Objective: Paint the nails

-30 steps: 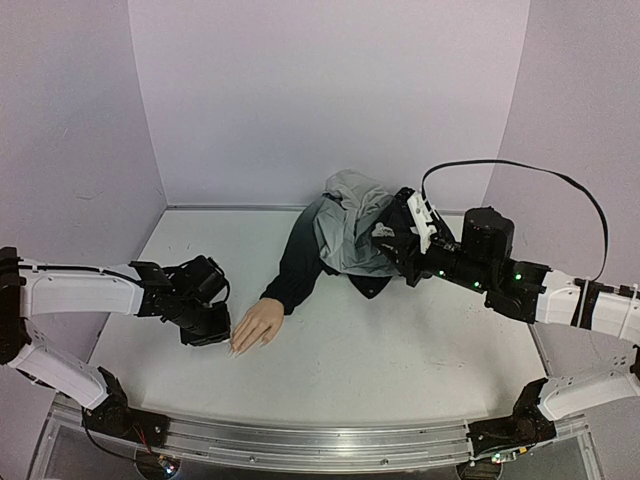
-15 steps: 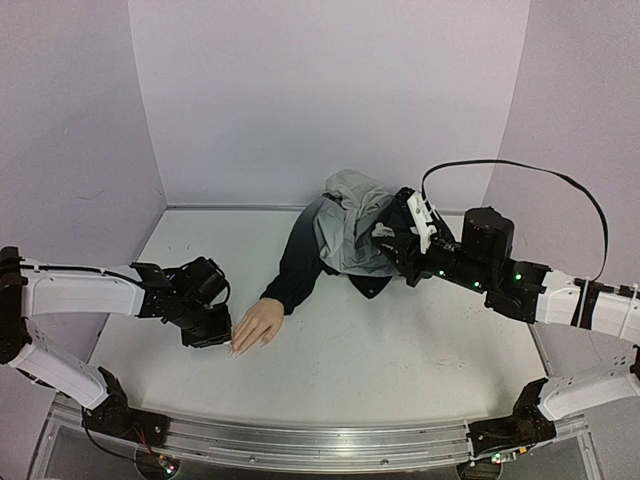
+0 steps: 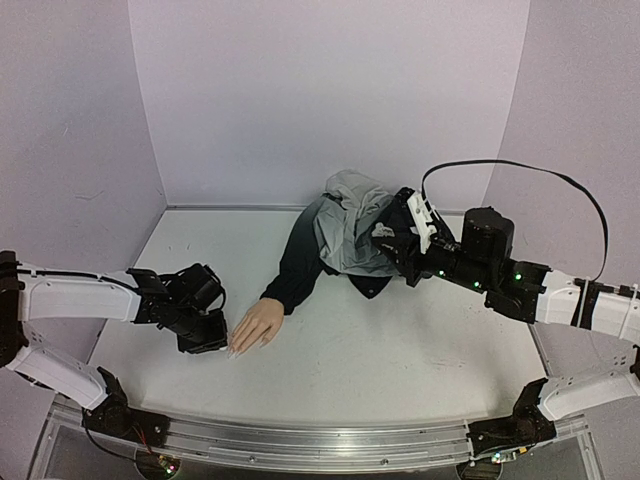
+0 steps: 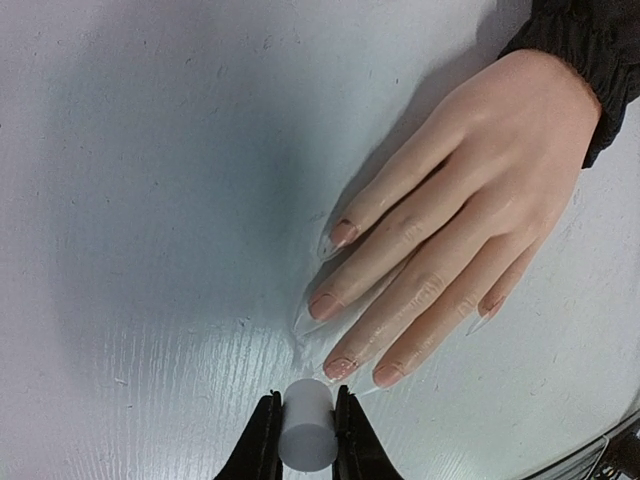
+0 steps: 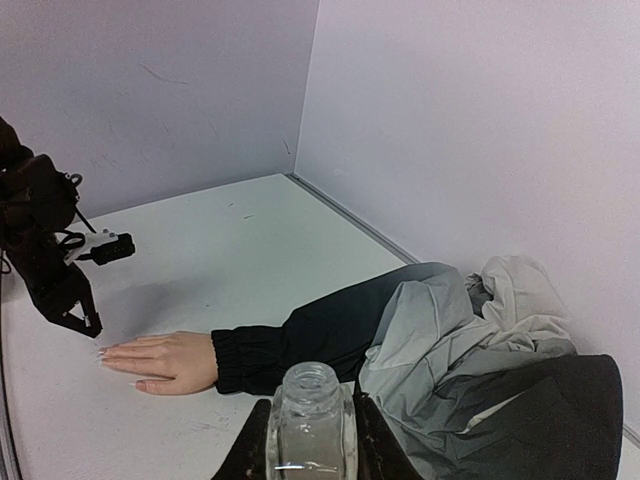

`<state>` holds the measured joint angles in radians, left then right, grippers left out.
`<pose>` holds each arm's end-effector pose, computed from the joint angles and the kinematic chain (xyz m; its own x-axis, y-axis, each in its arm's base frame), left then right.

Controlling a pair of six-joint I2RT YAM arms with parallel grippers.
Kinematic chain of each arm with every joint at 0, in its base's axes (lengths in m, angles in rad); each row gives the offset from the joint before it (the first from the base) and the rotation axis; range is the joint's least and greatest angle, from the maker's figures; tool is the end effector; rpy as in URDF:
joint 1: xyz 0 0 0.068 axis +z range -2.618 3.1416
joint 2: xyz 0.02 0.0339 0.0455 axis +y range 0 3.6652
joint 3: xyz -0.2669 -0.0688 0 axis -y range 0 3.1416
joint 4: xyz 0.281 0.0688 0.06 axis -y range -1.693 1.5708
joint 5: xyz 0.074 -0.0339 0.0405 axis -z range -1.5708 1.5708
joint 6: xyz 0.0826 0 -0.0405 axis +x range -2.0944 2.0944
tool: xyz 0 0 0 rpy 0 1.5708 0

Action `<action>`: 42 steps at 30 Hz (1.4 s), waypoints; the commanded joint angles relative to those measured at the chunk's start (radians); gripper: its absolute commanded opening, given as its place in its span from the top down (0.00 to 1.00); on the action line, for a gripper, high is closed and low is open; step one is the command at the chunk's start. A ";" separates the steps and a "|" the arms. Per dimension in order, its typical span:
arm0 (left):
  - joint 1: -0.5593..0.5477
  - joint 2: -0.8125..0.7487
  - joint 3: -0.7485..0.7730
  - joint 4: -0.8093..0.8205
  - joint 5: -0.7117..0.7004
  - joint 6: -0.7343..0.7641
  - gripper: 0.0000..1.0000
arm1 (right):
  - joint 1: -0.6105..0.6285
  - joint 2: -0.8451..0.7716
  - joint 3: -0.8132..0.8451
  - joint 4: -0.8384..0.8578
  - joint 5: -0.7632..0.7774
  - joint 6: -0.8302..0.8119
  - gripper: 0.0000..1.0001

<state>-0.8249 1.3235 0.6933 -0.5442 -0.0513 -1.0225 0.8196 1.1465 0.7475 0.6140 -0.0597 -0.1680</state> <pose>0.1914 -0.2009 0.1108 -0.9408 -0.2376 -0.2416 -0.1589 0.9391 -0.3048 0.2320 0.2557 0.3362 0.2722 0.0469 -0.9611 -0.7342 0.6558 -0.1759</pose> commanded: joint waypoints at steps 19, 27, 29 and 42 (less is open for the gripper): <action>0.001 -0.341 0.196 -0.089 -0.072 0.239 1.00 | 0.003 -0.026 0.043 0.052 0.024 0.011 1.00; 0.001 -0.330 0.345 -0.037 -0.002 0.375 1.00 | 0.003 -0.032 0.043 0.057 -0.031 0.046 1.00; 0.001 -0.318 0.379 -0.010 0.061 0.406 1.00 | 0.002 -0.024 0.048 0.057 -0.046 0.049 1.00; -0.046 -0.163 0.621 0.020 0.332 0.585 1.00 | 0.004 0.092 0.110 0.067 -0.260 0.036 1.00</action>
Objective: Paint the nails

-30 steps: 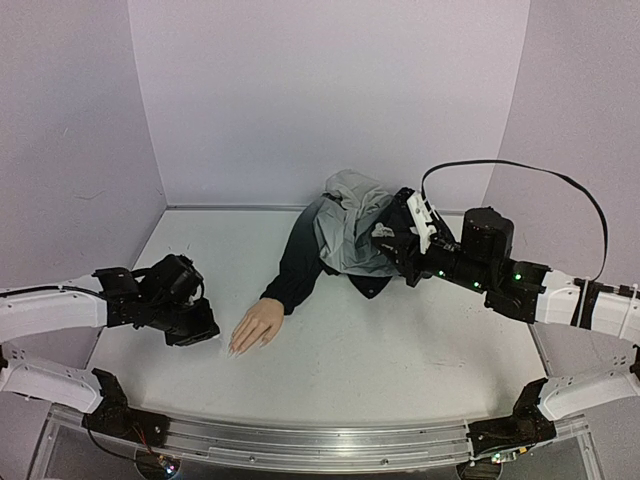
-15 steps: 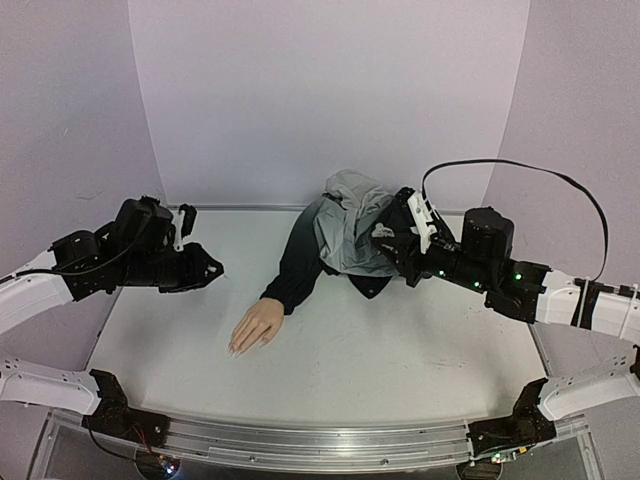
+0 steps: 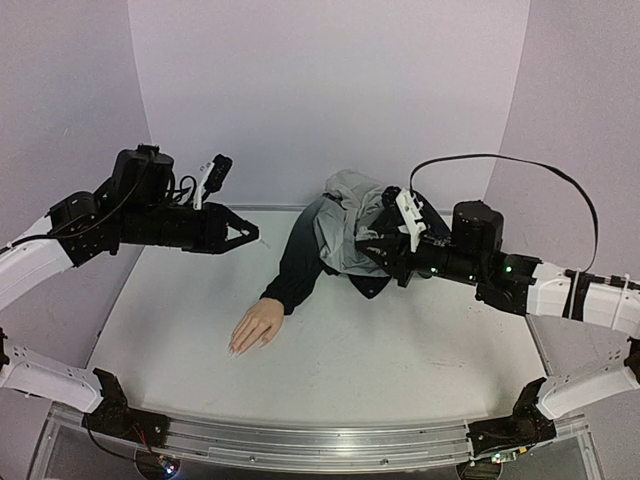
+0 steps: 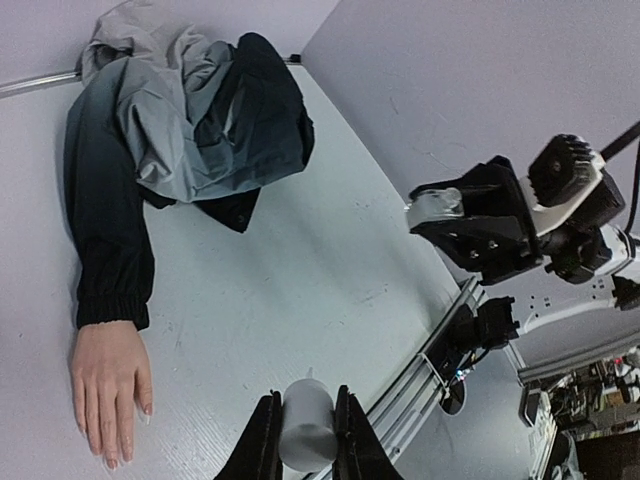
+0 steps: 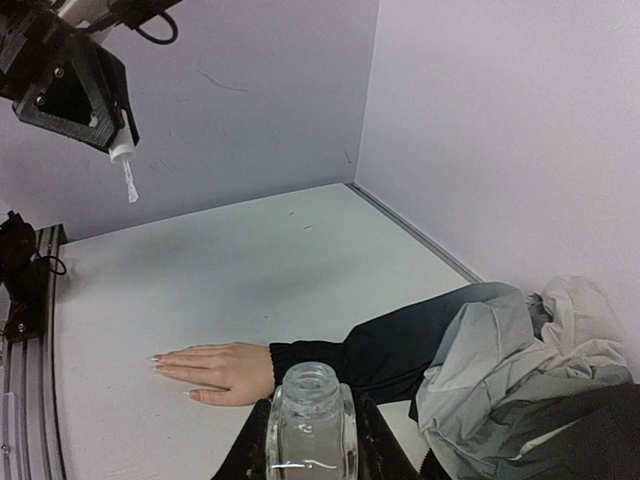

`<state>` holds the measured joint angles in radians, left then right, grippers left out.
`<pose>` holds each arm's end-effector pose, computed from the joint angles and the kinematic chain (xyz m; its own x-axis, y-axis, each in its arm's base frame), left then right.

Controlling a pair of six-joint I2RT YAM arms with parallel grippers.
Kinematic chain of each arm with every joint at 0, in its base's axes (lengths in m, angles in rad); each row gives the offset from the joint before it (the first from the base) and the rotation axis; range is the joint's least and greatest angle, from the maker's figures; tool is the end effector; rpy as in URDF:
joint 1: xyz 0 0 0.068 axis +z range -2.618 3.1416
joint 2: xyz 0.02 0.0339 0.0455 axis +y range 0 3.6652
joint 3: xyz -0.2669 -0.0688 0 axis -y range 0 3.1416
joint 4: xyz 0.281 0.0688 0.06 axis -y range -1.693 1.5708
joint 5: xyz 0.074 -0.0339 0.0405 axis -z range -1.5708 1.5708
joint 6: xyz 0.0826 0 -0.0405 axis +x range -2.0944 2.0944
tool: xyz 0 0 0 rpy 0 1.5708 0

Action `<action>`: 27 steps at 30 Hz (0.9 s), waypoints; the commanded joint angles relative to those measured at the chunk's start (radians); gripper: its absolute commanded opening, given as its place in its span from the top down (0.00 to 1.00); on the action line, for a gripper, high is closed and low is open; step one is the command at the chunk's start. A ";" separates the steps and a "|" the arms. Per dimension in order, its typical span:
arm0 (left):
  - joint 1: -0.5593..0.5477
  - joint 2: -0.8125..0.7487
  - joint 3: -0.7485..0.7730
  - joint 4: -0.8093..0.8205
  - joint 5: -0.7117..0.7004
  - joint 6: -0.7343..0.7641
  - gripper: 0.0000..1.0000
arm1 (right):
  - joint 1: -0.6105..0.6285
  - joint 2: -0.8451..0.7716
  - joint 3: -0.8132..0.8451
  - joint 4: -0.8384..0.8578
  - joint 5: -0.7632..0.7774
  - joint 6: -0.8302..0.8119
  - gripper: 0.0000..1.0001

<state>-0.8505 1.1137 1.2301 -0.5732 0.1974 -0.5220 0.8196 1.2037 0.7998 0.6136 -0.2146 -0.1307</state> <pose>0.1946 -0.2463 0.3769 -0.6776 0.0308 -0.7348 0.5944 0.6113 -0.5225 0.2311 0.2733 0.3396 0.2525 0.0838 -0.9640 -0.8304 0.5301 -0.1714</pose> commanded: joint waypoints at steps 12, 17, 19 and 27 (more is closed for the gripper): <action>-0.045 0.199 0.170 0.175 0.236 0.097 1.00 | 0.006 0.099 0.041 0.162 -0.330 0.011 1.00; -0.052 0.239 0.213 0.183 0.258 0.097 1.00 | 0.008 0.111 0.044 0.170 -0.381 0.010 1.00; -0.058 0.244 0.220 0.195 0.259 0.093 1.00 | 0.013 0.112 0.042 0.169 -0.389 0.009 1.00; -0.077 0.292 0.266 0.198 0.291 0.097 1.00 | 0.024 0.105 0.041 0.156 -0.358 0.006 1.00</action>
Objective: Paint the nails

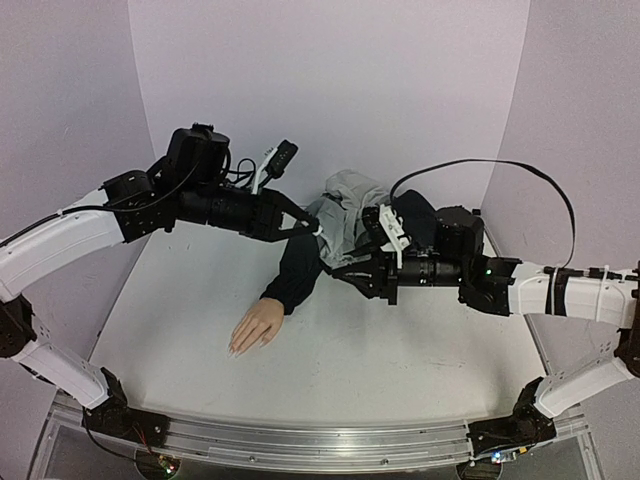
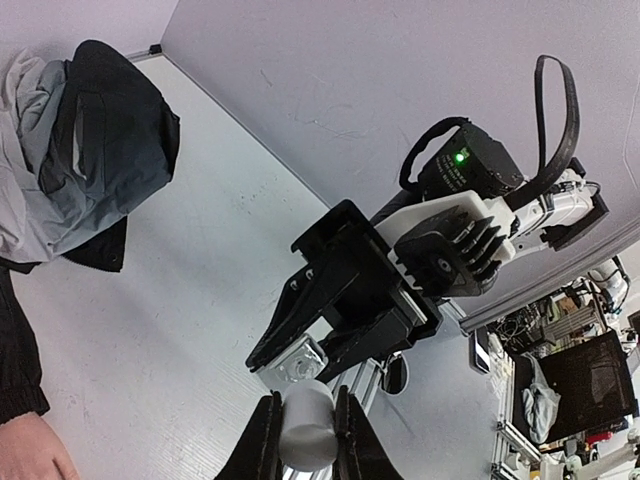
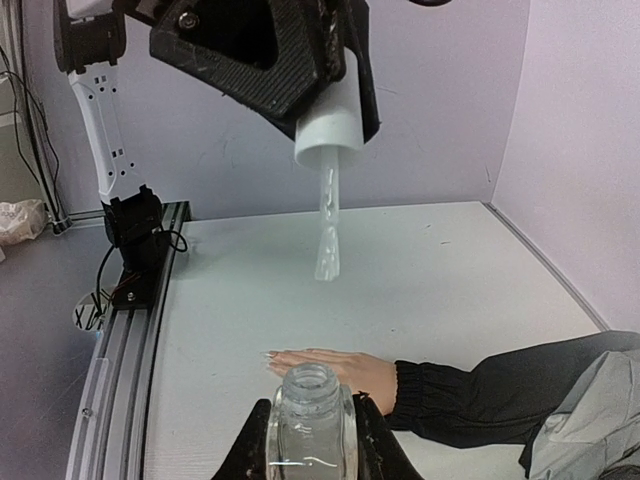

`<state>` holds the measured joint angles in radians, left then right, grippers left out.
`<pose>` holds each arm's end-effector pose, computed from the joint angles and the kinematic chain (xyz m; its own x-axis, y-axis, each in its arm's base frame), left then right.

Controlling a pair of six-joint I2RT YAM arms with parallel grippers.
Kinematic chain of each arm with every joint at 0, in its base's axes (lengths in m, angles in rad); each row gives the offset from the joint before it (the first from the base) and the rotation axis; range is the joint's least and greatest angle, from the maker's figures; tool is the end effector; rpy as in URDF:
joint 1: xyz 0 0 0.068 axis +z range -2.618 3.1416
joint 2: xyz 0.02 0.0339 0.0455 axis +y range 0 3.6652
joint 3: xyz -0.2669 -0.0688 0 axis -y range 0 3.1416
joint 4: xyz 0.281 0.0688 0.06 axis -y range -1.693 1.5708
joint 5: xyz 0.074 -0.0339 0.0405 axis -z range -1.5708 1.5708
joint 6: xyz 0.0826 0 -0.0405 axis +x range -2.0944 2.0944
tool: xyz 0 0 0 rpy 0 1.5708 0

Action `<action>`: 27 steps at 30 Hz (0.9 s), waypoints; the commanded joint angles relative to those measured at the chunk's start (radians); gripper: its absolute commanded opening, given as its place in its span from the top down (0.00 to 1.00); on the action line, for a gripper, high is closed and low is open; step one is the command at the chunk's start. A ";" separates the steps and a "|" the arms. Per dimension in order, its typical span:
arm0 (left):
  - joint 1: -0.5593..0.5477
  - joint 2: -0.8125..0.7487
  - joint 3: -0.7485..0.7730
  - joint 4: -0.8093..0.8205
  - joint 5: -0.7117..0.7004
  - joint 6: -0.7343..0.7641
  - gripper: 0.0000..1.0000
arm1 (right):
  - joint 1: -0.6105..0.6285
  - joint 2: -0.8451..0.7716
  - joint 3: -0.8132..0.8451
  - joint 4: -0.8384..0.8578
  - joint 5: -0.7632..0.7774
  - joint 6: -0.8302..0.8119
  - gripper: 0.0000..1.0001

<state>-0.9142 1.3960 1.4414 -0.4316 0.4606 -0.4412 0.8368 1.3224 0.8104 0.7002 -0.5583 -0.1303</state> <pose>0.2082 -0.3303 0.3933 -0.6182 0.1756 -0.7661 0.7707 0.3269 -0.5470 0.2155 0.3042 0.3138 0.2514 0.1141 -0.9611 -0.9538 0.1982 -0.2259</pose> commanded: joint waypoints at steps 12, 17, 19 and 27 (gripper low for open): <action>-0.047 0.024 0.055 0.055 -0.024 0.025 1.00 | 0.009 -0.037 0.021 0.070 0.020 0.003 1.00; -0.053 0.024 0.045 0.046 -0.052 0.028 1.00 | 0.011 -0.054 0.012 0.076 0.027 0.001 1.00; -0.054 0.023 0.044 0.042 -0.065 0.029 1.00 | 0.010 -0.055 0.012 0.076 0.027 -0.002 1.00; -0.055 0.031 0.054 0.038 -0.065 0.033 1.00 | 0.012 -0.051 0.016 0.072 0.021 -0.003 1.00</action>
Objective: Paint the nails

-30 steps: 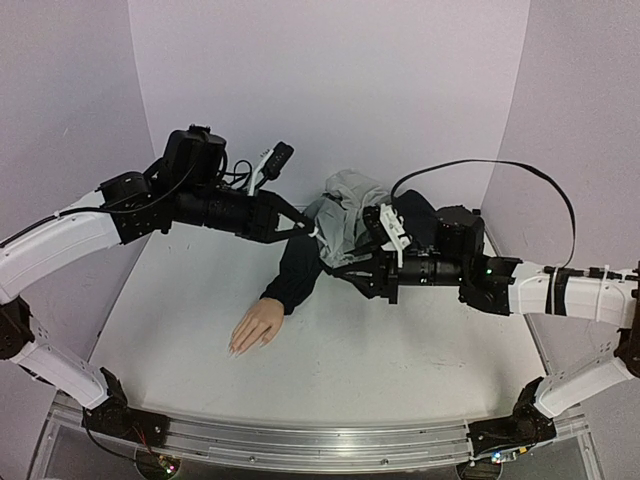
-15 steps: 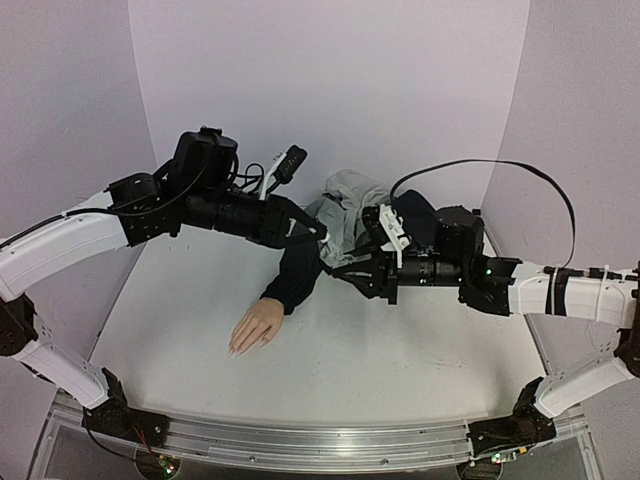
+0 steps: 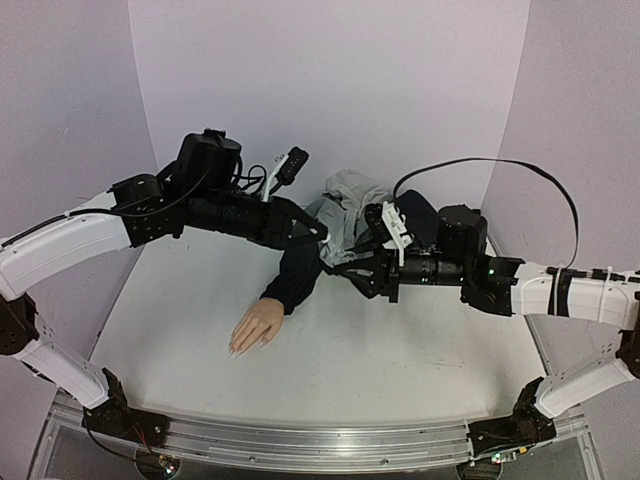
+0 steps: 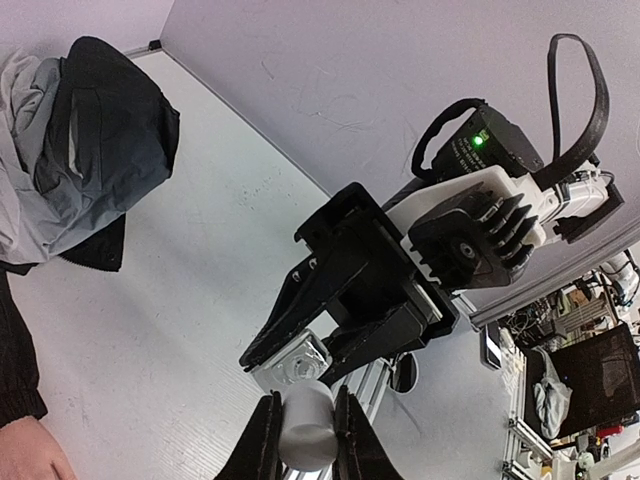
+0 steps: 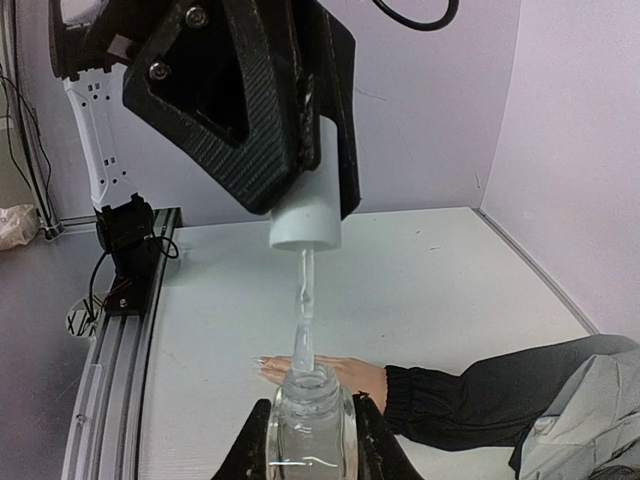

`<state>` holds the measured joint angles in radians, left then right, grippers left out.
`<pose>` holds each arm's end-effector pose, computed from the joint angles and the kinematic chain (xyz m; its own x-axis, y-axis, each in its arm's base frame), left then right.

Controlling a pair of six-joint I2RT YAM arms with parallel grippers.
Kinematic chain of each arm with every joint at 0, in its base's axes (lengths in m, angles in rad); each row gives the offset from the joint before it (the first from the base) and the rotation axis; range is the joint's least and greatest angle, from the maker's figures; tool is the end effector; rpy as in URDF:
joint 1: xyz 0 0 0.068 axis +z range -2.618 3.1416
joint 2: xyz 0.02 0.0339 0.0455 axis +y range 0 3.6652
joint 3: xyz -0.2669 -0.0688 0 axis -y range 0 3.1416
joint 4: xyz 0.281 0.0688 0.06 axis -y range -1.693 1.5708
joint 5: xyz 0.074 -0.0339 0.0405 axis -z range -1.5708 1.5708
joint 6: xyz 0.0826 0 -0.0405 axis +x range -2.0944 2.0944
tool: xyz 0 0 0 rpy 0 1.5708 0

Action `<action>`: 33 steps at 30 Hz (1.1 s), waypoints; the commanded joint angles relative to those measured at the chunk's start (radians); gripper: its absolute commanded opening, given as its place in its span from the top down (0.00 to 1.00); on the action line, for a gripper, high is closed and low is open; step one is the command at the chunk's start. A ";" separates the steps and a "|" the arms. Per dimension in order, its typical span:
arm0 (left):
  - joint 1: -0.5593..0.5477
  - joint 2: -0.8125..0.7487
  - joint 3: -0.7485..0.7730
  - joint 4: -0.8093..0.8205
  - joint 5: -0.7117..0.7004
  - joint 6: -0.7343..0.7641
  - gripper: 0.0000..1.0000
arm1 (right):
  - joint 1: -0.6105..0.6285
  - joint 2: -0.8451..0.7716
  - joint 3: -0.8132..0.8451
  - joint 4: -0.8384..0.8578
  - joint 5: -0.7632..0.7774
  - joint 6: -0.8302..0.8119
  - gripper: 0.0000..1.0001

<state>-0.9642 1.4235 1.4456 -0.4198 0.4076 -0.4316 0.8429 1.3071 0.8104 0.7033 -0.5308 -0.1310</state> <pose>0.2003 -0.3461 0.3857 -0.6032 0.1957 -0.7732 0.7820 0.3358 -0.5251 0.2138 0.3027 0.3198 0.2625 0.1252 -0.9568 -0.9473 0.2221 -0.2308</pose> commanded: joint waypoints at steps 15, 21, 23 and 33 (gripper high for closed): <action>-0.021 0.028 0.065 -0.006 -0.019 0.035 1.00 | 0.005 -0.029 0.030 0.064 -0.003 -0.006 1.00; -0.032 0.051 0.083 -0.038 -0.030 0.042 1.00 | 0.005 -0.025 0.037 0.057 -0.006 -0.006 1.00; -0.036 0.060 0.093 -0.056 -0.038 0.042 1.00 | 0.005 -0.019 0.043 0.051 -0.008 -0.004 1.00; -0.055 0.120 0.185 -0.248 -0.152 0.028 1.00 | 0.016 0.021 0.079 0.026 0.095 -0.003 1.00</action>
<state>-1.0115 1.5249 1.5558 -0.5594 0.3271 -0.4103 0.8448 1.3167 0.8185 0.6781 -0.5091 -0.1341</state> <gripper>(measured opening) 0.148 0.221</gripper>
